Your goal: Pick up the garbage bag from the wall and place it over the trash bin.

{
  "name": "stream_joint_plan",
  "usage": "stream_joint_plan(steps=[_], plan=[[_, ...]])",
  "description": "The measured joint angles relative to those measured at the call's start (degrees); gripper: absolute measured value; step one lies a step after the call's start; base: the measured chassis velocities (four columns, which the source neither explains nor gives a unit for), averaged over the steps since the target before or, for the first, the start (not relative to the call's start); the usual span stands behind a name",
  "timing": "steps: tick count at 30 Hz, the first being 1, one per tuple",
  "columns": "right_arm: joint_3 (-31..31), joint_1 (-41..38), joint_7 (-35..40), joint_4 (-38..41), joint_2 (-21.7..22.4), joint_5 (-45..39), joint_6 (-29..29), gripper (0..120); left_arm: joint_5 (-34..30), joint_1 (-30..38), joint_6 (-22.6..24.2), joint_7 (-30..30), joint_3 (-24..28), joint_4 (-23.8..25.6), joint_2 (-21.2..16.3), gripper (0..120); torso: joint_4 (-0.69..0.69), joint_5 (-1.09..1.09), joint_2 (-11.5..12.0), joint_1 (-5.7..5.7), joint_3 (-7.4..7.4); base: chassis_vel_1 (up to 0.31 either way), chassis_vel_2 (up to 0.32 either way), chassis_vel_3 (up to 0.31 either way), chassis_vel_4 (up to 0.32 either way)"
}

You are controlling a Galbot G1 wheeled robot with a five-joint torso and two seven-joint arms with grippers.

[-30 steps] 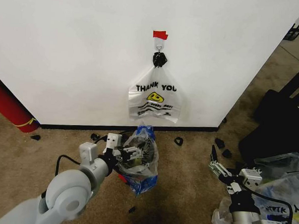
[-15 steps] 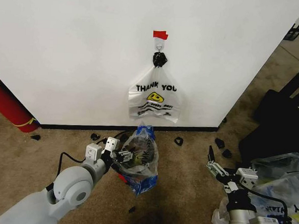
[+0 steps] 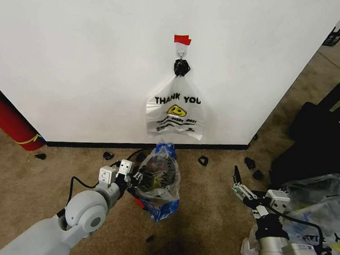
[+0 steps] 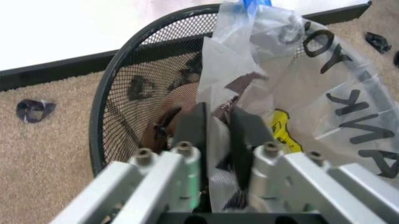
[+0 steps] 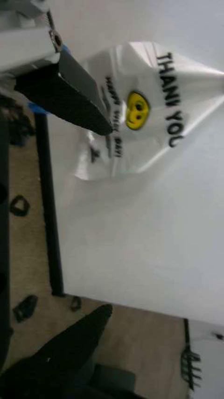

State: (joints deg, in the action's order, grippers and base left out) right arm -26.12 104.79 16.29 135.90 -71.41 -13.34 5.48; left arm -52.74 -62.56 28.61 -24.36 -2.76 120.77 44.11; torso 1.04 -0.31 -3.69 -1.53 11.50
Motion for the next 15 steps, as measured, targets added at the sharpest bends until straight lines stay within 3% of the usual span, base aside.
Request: stream_joint_plan(steps=[3, 6, 10, 15], plan=[[1.37, -2.50, -0.24, -1.23, 3.24, -6.13, -3.96, 100, -0.71, -0.19, 0.01, -0.47, -0.48, 0.81, -0.10, 0, 0.00, -0.01, 0.00, 0.00, 0.00, 0.000, 0.000, 0.000, 0.000], [2.98, -5.36, 0.38, -2.83, 5.50, -13.29, -8.04, 100, -0.99, -0.16, 0.04, -0.73, -0.59, 1.12, -0.01, 0, 0.00, -0.01, 0.00, 0.00, 0.00, 0.000, 0.000, 0.000, 0.000], [7.56, -15.68, 1.74, -9.60, 10.98, -27.27, -13.71, 100, -1.31, -0.34, 0.34, -1.15, -0.77, 2.09, 0.14, 0, -0.02, 0.03, 0.00, 0.00, 0.00, 0.000, 0.000, 0.000, 0.000], [12.40, -23.00, -0.35, -12.33, 14.96, -32.83, -16.48, 100, -1.57, -0.23, 0.85, -1.54, -0.35, 3.10, 0.29, 0, 0.01, -0.03, 0.01, 0.00, 0.00, 0.000, 0.000, 0.000, 0.000]])
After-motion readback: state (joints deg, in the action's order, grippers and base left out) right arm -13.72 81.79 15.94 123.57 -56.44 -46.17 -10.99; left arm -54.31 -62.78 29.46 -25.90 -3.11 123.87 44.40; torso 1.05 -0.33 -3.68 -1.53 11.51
